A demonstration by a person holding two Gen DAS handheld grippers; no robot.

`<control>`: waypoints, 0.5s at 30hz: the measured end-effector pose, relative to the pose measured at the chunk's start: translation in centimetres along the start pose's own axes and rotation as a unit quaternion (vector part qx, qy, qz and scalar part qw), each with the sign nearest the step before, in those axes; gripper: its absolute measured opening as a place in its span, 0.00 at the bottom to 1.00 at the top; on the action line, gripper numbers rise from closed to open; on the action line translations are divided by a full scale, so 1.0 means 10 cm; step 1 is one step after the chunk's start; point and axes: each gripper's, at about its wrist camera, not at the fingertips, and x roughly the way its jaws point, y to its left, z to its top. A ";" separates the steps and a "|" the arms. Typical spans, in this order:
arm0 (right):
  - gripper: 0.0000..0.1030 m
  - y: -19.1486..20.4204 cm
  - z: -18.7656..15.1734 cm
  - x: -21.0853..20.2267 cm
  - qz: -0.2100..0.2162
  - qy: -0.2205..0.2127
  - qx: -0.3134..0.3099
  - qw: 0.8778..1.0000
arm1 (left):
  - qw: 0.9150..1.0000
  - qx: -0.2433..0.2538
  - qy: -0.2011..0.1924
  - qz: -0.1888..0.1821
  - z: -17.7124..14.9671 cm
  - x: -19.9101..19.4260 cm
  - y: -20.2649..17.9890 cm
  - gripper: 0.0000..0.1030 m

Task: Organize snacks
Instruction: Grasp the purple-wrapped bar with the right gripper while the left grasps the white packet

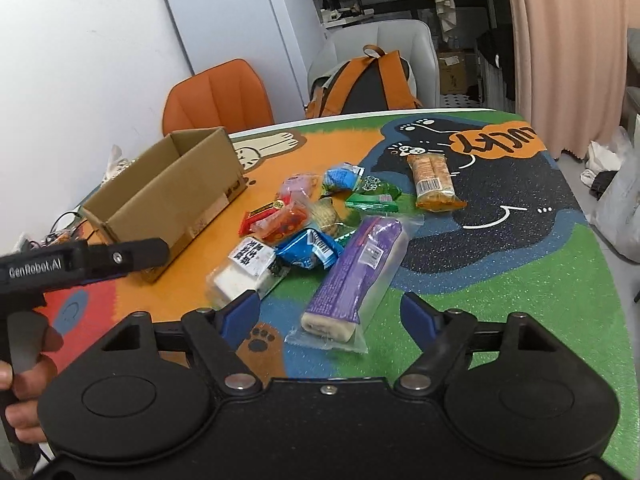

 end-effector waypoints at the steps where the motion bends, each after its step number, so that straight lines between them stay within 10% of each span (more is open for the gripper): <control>1: 0.75 0.00 0.01 0.04 0.000 0.002 0.000 1.000 | 1.000 0.003 0.003 -0.004 -0.01 0.05 0.00 0.89; 15: 0.57 -0.03 0.04 0.59 -0.023 0.068 -0.018 0.997 | 0.995 0.081 0.061 -0.010 -0.11 0.80 -0.09 0.72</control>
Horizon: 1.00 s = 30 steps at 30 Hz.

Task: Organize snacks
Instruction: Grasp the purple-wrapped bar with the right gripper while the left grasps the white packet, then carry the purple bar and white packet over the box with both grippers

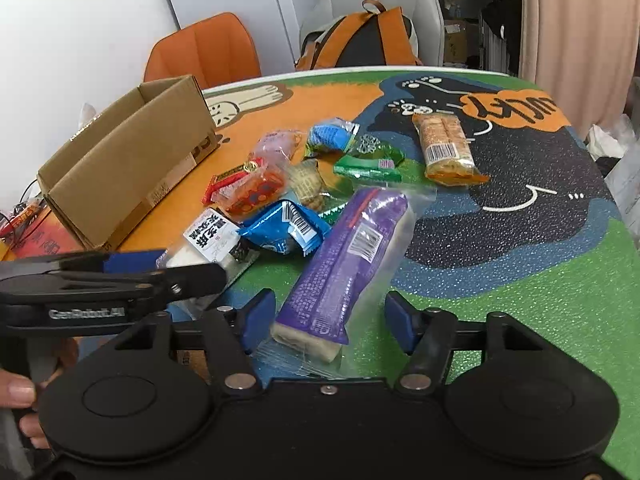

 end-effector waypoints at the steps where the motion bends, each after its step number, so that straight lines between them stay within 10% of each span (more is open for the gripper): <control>1: 0.56 0.00 0.00 0.00 -0.002 0.000 -0.002 1.000 | 1.000 0.002 -0.003 0.002 -0.01 0.01 -0.02 0.72; 6: 0.57 -0.04 0.01 0.00 -0.010 0.000 0.000 1.000 | 0.999 0.005 -0.026 0.019 -0.07 0.01 -0.08 0.47; 12: 0.57 -0.05 0.03 0.01 -0.032 -0.030 0.012 0.999 | 0.999 -0.024 -0.030 0.008 -0.11 -0.11 -0.09 0.44; 19: 0.32 0.10 -0.04 -0.01 -0.049 -0.030 -0.013 0.998 | 0.997 -0.040 -0.063 0.019 -0.21 -0.55 -0.14 0.43; 30: 0.30 0.17 -0.06 -0.52 -0.010 -0.080 -0.002 0.997 | 0.994 -0.040 -0.093 0.029 -0.14 -1.00 -0.20 0.43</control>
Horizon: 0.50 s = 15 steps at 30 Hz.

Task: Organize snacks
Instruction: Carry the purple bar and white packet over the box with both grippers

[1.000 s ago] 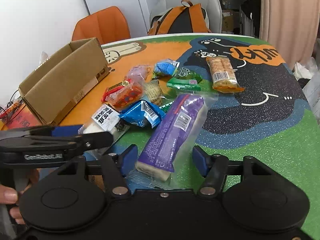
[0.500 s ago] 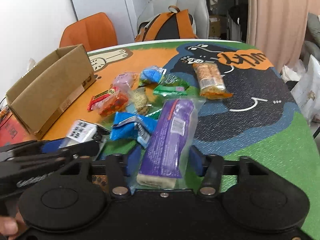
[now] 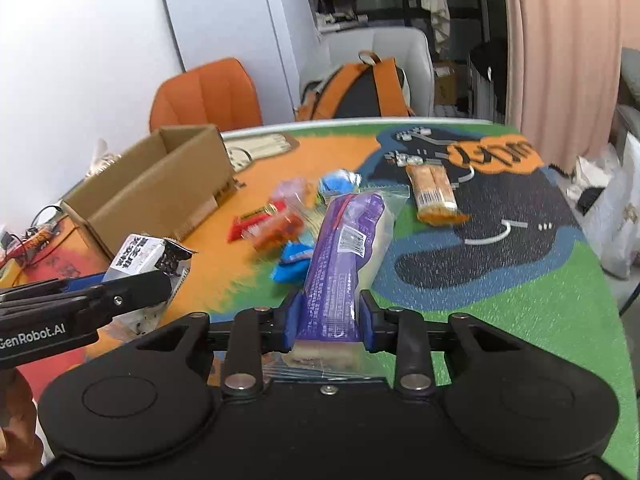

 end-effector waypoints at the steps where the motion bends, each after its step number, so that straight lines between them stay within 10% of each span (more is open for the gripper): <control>1: 0.30 0.01 0.02 -0.03 0.001 -0.004 -0.001 1.000 | 1.000 0.000 -0.001 0.001 0.01 -0.02 0.00 0.43; 15: 0.29 0.26 0.28 -0.29 0.035 -0.054 -0.021 0.998 | 0.999 -0.007 -0.044 0.028 0.30 -0.32 0.19 0.43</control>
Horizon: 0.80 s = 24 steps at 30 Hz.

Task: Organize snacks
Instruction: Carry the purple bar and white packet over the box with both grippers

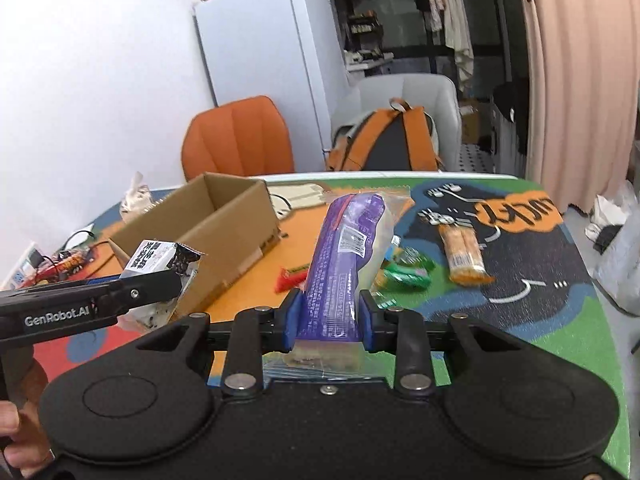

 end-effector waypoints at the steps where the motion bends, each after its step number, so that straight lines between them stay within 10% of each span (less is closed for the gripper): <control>1: 0.29 0.02 0.02 0.01 0.002 -0.002 -0.001 1.000 | 1.000 -0.003 -0.002 0.001 0.02 -0.01 0.03 0.43; 24: 0.29 0.66 0.32 0.43 0.064 -0.006 -0.043 0.997 | 0.996 -0.055 -0.022 0.062 0.37 -0.01 0.84 0.43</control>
